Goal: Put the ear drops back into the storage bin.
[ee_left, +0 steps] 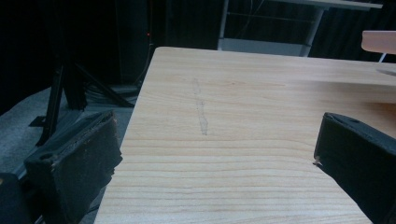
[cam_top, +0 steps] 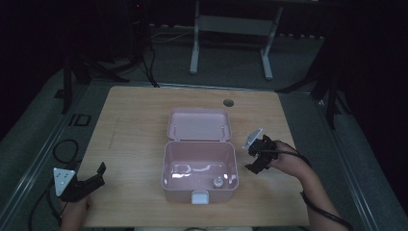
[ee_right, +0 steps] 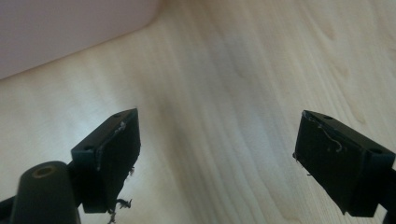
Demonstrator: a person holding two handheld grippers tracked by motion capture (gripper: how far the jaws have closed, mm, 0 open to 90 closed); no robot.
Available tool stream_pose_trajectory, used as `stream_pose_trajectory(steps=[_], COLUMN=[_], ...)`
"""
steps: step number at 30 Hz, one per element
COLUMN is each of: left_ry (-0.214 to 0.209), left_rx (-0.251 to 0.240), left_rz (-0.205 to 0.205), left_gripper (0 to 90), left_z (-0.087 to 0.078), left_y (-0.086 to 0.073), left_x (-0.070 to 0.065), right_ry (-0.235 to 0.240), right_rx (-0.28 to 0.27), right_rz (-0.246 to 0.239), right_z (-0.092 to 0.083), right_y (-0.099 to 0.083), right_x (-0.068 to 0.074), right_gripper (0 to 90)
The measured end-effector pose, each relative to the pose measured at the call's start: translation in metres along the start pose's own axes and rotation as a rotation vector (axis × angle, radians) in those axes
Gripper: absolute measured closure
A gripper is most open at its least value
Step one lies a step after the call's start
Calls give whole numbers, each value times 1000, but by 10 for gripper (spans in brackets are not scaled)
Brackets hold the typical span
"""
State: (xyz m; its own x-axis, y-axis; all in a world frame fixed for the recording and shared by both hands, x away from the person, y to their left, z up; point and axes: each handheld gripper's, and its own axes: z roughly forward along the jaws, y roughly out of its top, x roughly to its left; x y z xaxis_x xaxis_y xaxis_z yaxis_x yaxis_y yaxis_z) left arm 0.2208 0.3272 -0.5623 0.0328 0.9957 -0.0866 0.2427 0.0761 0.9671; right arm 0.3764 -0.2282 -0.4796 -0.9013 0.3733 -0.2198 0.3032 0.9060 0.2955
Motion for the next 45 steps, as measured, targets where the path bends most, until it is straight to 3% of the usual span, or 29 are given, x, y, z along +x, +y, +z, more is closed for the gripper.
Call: stream_pose_trajectory(steps=[6,17,19,26,32,45], left_ry=[-1,1,0,1,1,0], left_rx=[-1,0,2,0,0,4], left_rz=[-2,0,-5,-5,-4,-10], left_gripper=[5,5,5,5,5,5], left_z=[0,0,0,0,0,0], left_y=[0,0,0,0,0,0], left_x=[0,0,0,0,0,1], right_ry=[-103,-188,-227,-302,-304,-251], right_rx=[-73,-167,-189,-276,-284,-425], right_rz=[92,233,290,421,475,645], right_z=[13,27,29,29,36,38], right_y=[-15,-51,-62,-81,-93,-113], right_x=[2,6,5,1,3,0], right_gripper=[140,134,134,134,124,129])
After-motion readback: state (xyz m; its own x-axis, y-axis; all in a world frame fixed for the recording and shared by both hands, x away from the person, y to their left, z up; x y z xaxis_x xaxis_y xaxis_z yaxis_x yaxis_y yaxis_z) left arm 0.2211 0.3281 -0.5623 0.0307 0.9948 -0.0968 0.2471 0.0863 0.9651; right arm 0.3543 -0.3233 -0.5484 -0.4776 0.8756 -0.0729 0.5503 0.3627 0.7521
